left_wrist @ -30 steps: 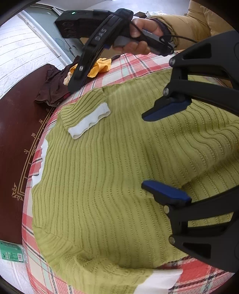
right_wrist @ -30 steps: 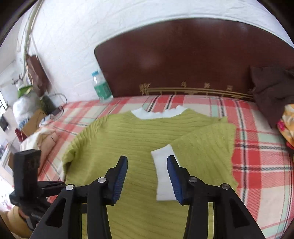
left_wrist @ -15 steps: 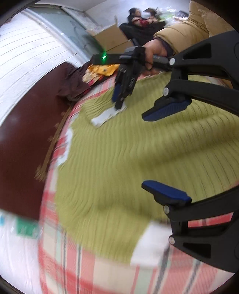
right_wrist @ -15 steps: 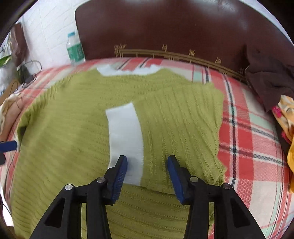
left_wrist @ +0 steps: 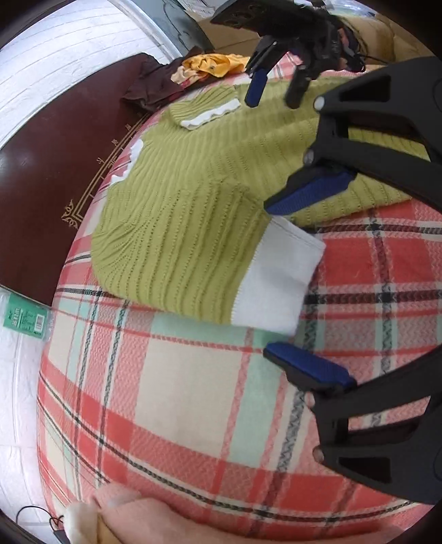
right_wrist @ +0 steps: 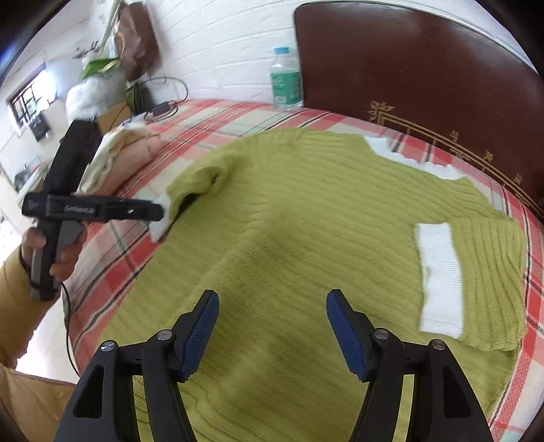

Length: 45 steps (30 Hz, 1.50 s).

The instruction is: Fold clothes

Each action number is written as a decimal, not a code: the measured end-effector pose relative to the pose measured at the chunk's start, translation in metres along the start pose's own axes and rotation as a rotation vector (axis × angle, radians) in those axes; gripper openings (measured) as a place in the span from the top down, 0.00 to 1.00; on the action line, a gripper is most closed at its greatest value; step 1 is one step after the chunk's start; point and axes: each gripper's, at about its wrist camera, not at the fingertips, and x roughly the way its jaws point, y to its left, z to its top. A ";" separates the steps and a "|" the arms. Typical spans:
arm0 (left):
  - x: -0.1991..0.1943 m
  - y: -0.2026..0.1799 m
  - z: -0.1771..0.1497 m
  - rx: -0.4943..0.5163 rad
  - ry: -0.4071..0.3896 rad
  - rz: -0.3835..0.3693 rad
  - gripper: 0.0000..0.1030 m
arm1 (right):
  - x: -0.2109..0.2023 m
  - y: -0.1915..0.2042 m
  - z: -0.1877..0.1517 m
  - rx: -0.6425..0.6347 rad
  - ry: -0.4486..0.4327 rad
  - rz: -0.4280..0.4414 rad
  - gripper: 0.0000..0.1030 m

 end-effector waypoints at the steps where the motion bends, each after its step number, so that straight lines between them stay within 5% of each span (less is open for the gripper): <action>1: 0.002 -0.002 0.003 0.004 0.010 0.003 0.68 | 0.001 0.005 -0.002 -0.003 0.007 0.000 0.32; 2: 0.003 -0.003 0.006 0.002 0.021 -0.002 0.87 | 0.001 0.007 -0.004 -0.002 0.013 0.002 0.32; 7: -0.030 -0.004 0.044 -0.003 -0.086 0.034 0.87 | -0.003 0.000 -0.012 0.053 0.004 0.002 0.31; 11: -0.060 -0.033 0.089 0.061 -0.156 -0.011 0.87 | -0.010 -0.013 -0.020 0.116 -0.010 0.007 0.30; 17: -0.008 -0.129 0.100 0.307 -0.015 -0.097 0.86 | -0.011 -0.032 -0.027 0.195 -0.009 0.008 0.30; 21: 0.033 -0.151 0.080 0.335 0.072 -0.136 0.64 | -0.014 -0.041 -0.026 0.216 -0.020 0.015 0.29; 25: 0.014 -0.130 0.057 0.288 -0.013 -0.158 0.51 | -0.014 -0.044 -0.017 0.198 -0.039 0.023 0.27; 27: 0.001 -0.109 0.047 0.230 -0.056 -0.151 0.34 | -0.011 -0.044 -0.010 0.187 -0.051 0.032 0.26; 30: -0.007 -0.079 0.037 0.170 -0.082 -0.081 0.33 | 0.001 -0.047 0.004 0.184 -0.059 0.042 0.25; 34: 0.013 -0.052 0.027 0.130 -0.020 0.030 0.33 | 0.026 -0.063 0.027 0.246 -0.063 0.049 0.25; 40: 0.035 -0.055 0.022 0.161 0.005 0.109 0.33 | 0.044 -0.074 0.044 0.300 -0.065 0.049 0.25; 41: 0.036 -0.059 0.022 0.177 -0.002 0.130 0.38 | 0.042 -0.073 0.044 0.294 -0.065 0.045 0.25; 42: 0.038 -0.062 0.023 0.191 -0.010 0.161 0.58 | 0.040 -0.072 0.043 0.289 -0.064 0.041 0.26; 45: 0.035 -0.064 0.025 0.198 -0.012 0.174 0.92 | 0.021 -0.075 0.030 0.297 -0.077 0.049 0.26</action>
